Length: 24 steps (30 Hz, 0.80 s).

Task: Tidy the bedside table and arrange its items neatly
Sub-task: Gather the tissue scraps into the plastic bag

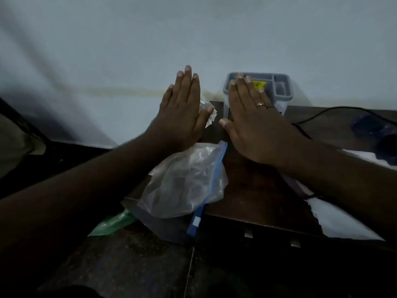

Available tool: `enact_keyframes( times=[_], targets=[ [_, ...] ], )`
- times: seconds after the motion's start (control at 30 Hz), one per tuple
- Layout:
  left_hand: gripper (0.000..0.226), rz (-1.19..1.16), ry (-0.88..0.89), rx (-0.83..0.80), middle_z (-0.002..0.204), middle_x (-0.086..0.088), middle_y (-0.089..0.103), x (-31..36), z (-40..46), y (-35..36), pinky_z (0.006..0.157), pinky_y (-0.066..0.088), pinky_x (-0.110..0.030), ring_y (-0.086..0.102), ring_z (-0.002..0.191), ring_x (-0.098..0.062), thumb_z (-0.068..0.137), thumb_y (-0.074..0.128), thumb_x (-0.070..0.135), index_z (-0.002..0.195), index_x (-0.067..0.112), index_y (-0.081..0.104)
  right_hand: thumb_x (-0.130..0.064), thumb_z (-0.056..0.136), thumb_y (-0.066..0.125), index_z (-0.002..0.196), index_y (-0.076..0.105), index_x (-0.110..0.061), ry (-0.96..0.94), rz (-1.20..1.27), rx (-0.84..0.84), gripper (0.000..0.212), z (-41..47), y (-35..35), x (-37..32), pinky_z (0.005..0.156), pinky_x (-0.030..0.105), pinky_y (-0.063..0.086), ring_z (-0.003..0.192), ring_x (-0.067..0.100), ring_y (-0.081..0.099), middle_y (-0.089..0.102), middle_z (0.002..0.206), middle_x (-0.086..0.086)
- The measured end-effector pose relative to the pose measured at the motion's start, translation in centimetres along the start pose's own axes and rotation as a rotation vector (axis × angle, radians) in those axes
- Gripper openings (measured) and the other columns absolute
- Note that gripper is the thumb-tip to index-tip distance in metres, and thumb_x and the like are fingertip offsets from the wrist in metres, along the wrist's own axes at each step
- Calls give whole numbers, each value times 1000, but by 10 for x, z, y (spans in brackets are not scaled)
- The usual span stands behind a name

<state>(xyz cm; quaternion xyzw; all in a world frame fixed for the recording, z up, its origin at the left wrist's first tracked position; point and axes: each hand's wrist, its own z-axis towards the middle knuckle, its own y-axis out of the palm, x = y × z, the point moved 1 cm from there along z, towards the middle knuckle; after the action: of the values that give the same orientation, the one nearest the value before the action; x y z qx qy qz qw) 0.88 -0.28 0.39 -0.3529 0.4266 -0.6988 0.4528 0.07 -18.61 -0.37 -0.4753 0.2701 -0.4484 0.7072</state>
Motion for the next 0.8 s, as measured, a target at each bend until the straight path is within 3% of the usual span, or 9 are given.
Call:
enact_keyframes(
  times=[0.1,0.37,0.43,0.5,0.57,0.63,0.73,0.8],
  targets=[
    [70,17,-31,0,160,-17,-8,1,-6,-10,116,-4,-36,-10,148,-27,101,23,47,152,3,2,-42,99,34,152,11,3,8,17,-1,73,-9,-9,-7,120,46,10,149,36,10,10,160,24],
    [73,58,-34,27,161,-18,-4,8,-32,-41,117,-1,-39,-6,149,-29,98,19,50,151,2,7,-41,98,25,151,24,-3,-24,66,-26,65,-32,-36,-27,120,48,21,148,31,19,24,158,18],
    [76,65,-24,32,161,-18,-3,11,-39,-47,116,-1,-38,-5,149,-29,95,15,53,151,2,8,-38,99,28,144,37,-8,-23,165,-15,55,-35,-44,-29,114,48,32,142,32,34,43,149,15],
    [79,60,-25,26,161,-17,-3,14,-49,-56,116,-2,-37,-5,149,-29,92,10,55,151,2,8,-33,101,32,134,49,-14,-47,298,-20,41,-40,-56,-33,99,42,44,123,28,53,58,129,9],
    [81,49,-27,27,161,-17,-2,16,-56,-63,117,0,-39,-4,149,-29,91,9,56,151,2,9,-18,99,42,132,52,-15,-113,493,-114,35,-45,-63,-35,91,33,43,113,19,55,60,125,5],
    [81,47,-45,27,161,-17,-2,14,-62,-68,118,2,-40,-4,149,-29,90,9,56,151,3,10,-7,90,50,133,54,-17,-178,581,-253,44,-53,-70,-39,94,28,41,115,12,51,57,130,3],
    [77,44,-82,2,161,-17,-1,12,-69,-73,118,4,-41,-3,149,-29,93,14,53,151,3,10,-18,78,53,131,55,-30,-230,428,-346,54,-63,-61,-44,103,36,43,127,14,47,51,139,-2],
    [75,26,-109,-22,161,-16,-1,12,-73,-74,118,4,-41,-4,149,-29,93,18,50,151,4,11,-21,79,54,120,60,-34,-240,346,-312,43,-65,-51,-45,95,39,48,123,16,51,54,133,-5]
  ],
)
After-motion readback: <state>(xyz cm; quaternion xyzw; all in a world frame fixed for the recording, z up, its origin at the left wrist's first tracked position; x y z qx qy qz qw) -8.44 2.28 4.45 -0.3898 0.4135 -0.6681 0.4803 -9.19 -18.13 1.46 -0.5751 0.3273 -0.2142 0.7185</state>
